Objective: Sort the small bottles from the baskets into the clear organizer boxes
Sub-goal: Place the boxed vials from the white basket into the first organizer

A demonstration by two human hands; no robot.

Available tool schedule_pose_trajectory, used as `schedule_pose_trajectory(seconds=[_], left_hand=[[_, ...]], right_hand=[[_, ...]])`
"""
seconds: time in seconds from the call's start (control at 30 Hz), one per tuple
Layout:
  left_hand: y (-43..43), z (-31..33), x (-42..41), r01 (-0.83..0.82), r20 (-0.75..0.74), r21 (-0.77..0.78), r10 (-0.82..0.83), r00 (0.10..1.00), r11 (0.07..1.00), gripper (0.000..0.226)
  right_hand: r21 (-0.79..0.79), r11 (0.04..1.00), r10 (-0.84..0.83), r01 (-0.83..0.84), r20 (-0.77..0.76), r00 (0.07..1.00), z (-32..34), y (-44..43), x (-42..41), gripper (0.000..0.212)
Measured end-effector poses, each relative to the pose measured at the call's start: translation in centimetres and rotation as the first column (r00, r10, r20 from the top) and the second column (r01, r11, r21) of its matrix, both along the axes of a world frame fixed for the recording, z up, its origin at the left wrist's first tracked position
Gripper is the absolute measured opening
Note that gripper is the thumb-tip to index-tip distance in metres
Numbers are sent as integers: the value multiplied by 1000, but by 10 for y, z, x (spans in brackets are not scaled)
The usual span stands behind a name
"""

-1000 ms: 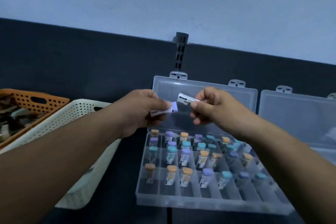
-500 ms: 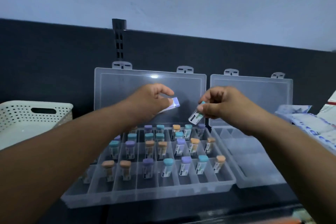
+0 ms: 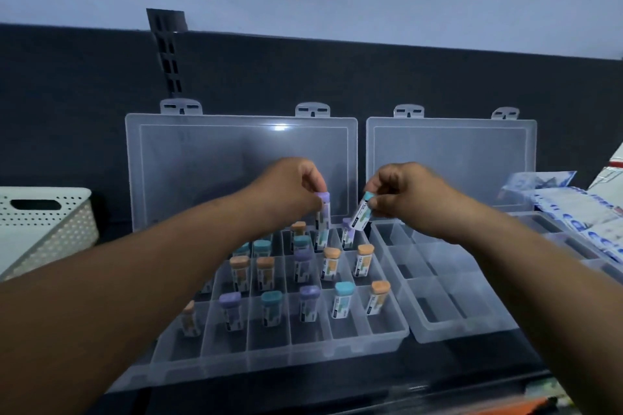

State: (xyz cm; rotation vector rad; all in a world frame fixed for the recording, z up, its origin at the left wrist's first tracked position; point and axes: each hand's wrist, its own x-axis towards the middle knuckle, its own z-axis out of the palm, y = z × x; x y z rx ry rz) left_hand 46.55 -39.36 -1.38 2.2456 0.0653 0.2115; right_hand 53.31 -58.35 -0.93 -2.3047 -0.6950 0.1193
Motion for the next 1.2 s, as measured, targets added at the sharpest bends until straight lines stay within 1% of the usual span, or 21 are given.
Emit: schedule_pose_trajectory(seconds=[0.13,0.2,0.3,0.4,0.53,0.8,1.07,1.2], left_hand=[[-4,-11,8,35,-21,118,-33,999,992,10],[-7,-12,9,53,-33,190,-47,998,980,7],[-11,-13,8,68,-82,266,-48,995,962,10],[-12,-16,8,81,-127,315,-43,991,945,12],[-12,-20,11,92,-175,347,-32,984,933,16],[-12,-28,15,116,-234,368,-29,972,922,9],[-12,-31,18,129,-258,376,-31,966,917,14],[-12,-30,18,131,-255,378,-34,966,916,21]], right_hand=[[-91,995,35,-33,15,999,-6,0,5,4],[-133,989,62,-60,15,998,-8,2,7,8],[-170,980,103,-102,0,995,-10,4,7,12],[-205,970,129,-132,-30,991,-15,6,8,6],[-225,963,140,-146,-42,989,-22,9,12,6],[-257,953,145,-162,-86,986,-32,13,18,11],[-267,950,137,-163,-114,984,-34,11,18,12],[-251,955,131,-157,-116,985,-29,11,18,13]])
